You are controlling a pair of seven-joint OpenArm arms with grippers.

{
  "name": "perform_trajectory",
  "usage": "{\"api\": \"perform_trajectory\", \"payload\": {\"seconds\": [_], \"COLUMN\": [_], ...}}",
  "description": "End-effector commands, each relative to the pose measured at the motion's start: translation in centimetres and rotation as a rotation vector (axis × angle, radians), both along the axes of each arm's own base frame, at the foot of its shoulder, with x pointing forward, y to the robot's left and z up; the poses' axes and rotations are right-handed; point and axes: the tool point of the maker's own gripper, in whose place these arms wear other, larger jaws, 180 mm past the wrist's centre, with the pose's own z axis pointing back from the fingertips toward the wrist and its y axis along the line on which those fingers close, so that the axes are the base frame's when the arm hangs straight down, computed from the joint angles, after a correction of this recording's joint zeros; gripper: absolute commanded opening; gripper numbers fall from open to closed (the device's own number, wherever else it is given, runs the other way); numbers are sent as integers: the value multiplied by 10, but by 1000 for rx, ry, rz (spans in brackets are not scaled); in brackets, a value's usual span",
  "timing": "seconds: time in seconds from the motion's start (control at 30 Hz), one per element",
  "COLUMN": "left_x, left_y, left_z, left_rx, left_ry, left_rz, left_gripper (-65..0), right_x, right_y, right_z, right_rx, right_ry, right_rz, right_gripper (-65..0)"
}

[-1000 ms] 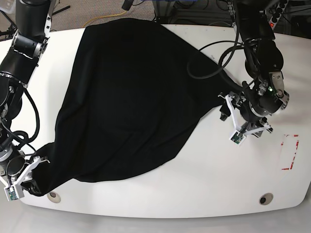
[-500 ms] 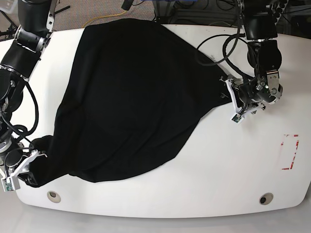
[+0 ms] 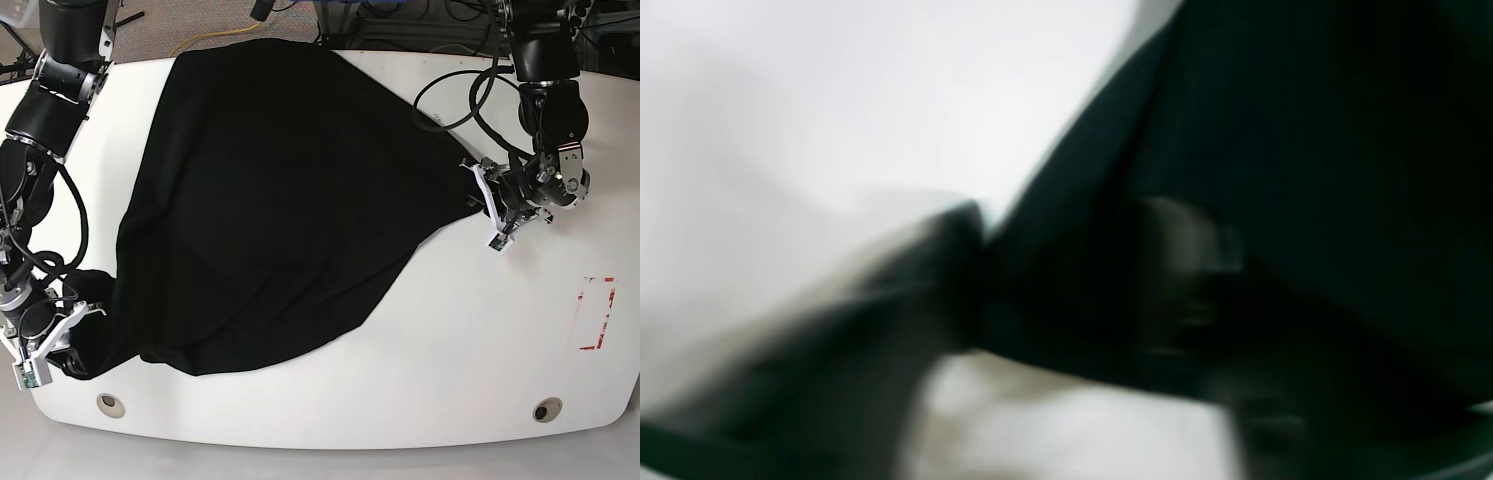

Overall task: Fold the T-shirt properly
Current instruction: 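Release the left gripper and regrasp the shirt body near its middle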

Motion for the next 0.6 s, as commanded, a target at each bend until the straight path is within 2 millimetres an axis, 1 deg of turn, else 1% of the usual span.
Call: {"api": "perform_trajectory", "payload": {"seconds": [0.0,0.03,0.1,0.17,0.23,0.33,0.37,0.4,0.47,0.5,0.53,0.57], "left_x": [-11,-4,8,23,40,78,92,103,129,139,145,150], "left_y": [14,22,29,41,53,63,67,68,73,83,86,85], "left_z": [-19,-17,-14,-9,2,36,52,64,98,115,124,128], "left_rx": [53,83,118,172,214,245,259,266,287,317,328,346], "left_ry": [91,80,58,31,1,-84,-121,-149,-233,-271,-291,-294], "left_rz": [11,19,26,38,58,83,87,90,100,109,110,96], "left_gripper": [-615,-636,-631,-633,-633,-633,-632,-632,-629,-629,-629,-626], "right_x": [2,1,1,1,1,1,0,-1,-2,-2,-2,-2], "right_y": [-8,-10,-11,-11,-11,-11,-10,-11,-11,-10,-10,-10], "right_z": [28,29,29,29,29,28,28,25,22,22,22,21], "right_rx": [-10,-4,-2,-2,-2,-3,-2,-2,1,1,1,1], "right_ry": [-78,-84,-85,-85,-85,-82,-80,-73,-67,-67,-67,-66], "right_rz": [-12,-19,-23,-23,-22,-22,-21,-22,-21,-20,-20,-20], "right_gripper": [-650,-650,-650,-650,-650,-650,-650,-650,-650,-650,-650,-650]}}
